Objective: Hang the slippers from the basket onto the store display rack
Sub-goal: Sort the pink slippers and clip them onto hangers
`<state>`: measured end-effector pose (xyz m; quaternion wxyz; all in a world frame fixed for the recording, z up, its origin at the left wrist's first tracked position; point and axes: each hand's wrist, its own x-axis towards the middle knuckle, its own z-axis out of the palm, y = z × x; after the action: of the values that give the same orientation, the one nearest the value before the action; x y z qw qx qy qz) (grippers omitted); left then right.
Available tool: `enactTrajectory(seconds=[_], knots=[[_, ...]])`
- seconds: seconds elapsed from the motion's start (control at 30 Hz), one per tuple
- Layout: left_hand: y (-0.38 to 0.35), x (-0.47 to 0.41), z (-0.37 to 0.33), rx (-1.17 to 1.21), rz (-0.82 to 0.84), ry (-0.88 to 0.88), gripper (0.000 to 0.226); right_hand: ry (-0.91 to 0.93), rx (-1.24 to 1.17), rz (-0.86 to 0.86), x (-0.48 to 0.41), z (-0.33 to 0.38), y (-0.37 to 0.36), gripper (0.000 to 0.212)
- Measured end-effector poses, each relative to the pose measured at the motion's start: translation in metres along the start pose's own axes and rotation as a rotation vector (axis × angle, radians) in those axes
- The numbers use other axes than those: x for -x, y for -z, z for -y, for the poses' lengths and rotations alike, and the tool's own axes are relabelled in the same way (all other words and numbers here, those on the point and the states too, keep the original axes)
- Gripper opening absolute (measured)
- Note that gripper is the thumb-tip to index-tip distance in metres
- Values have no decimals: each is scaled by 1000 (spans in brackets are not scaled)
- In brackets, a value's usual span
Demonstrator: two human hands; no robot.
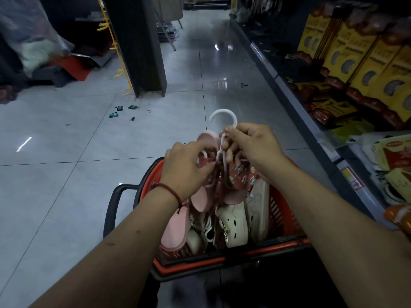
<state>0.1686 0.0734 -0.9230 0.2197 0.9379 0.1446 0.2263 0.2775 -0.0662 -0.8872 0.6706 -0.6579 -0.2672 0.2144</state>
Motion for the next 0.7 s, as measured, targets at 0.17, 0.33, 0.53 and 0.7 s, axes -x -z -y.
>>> enactTrajectory(seconds=[0.17, 0.33, 0.53, 0.7], knots=[[2, -6, 2, 199, 184, 128, 11, -26, 36, 38, 1, -6, 6, 27], [5, -8, 14, 67, 354, 110, 12, -49, 153, 73, 5, -13, 5, 28], [2, -4, 24, -18, 390, 120, 13, -59, 443, 54, 5, -20, 15, 16], [3, 0, 26, -36, 368, 112, 14, -32, 676, 74, 1, -30, 27, 7]])
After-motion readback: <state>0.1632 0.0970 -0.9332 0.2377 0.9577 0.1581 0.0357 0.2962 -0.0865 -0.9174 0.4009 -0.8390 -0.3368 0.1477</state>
